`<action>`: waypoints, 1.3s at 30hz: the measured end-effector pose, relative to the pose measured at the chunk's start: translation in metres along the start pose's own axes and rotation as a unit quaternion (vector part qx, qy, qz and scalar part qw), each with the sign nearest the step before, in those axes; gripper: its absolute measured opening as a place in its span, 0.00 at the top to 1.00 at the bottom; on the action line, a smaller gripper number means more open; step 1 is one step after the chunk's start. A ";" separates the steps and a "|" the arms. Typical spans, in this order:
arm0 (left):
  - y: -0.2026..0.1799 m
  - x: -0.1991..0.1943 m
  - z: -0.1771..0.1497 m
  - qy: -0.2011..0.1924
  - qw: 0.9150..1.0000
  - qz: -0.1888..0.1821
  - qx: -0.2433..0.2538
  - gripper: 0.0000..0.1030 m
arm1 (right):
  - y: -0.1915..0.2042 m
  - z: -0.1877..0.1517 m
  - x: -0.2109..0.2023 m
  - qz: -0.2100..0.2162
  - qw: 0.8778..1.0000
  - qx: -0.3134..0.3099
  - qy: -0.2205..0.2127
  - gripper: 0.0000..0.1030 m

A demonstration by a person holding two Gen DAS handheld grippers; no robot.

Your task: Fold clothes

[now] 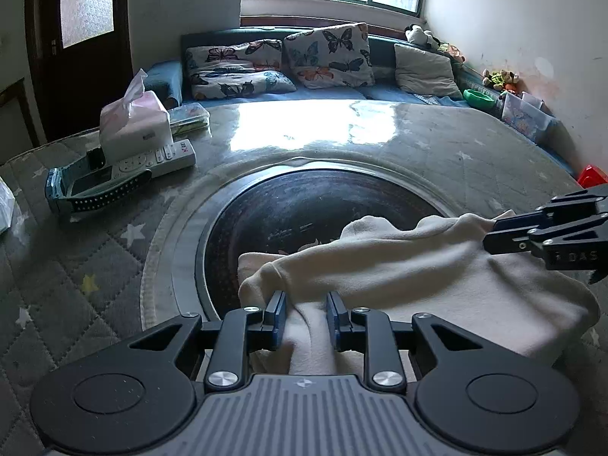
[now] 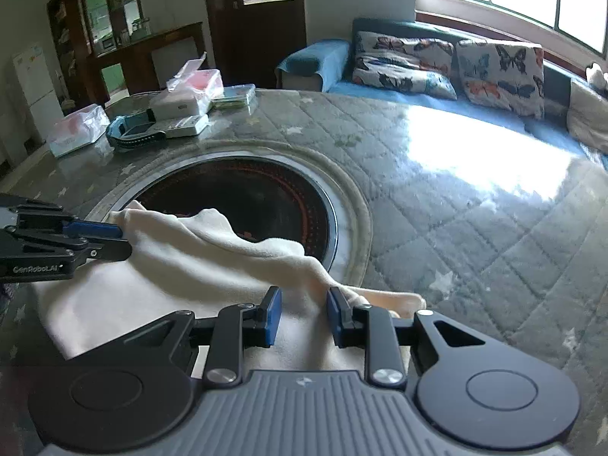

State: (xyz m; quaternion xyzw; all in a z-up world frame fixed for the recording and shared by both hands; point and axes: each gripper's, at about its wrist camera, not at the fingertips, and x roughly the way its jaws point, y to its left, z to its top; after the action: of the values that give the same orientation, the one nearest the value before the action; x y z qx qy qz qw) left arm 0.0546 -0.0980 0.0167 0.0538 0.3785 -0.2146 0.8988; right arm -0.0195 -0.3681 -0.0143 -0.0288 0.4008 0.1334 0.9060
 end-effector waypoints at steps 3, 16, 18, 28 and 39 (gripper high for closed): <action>-0.002 -0.006 0.000 -0.005 1.000 0.000 0.001 0.73 | 0.009 -0.001 -0.011 0.010 1.000 -0.013 -0.006 0.74; -0.004 -0.027 -0.010 -0.015 1.000 0.019 0.019 0.49 | 0.065 -0.012 -0.043 0.060 0.995 -0.083 -0.016 0.66; -0.003 -0.030 -0.013 -0.017 0.999 0.024 0.020 0.46 | 0.074 -0.013 -0.045 0.066 0.993 -0.093 -0.018 0.64; 0.012 -0.038 -0.019 -0.010 0.998 0.062 0.025 0.28 | 0.124 -0.019 -0.046 0.076 0.980 -0.182 -0.027 0.52; 0.029 -0.041 -0.023 0.000 0.997 0.075 -0.008 0.23 | 0.180 -0.022 -0.026 0.093 0.958 -0.268 -0.032 0.51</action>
State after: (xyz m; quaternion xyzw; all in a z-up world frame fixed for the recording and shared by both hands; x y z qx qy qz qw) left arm 0.0261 -0.0512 0.0272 0.0752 0.3753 -0.1434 0.9127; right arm -0.1002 -0.2039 -0.0001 -0.2291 0.3216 0.3202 0.8611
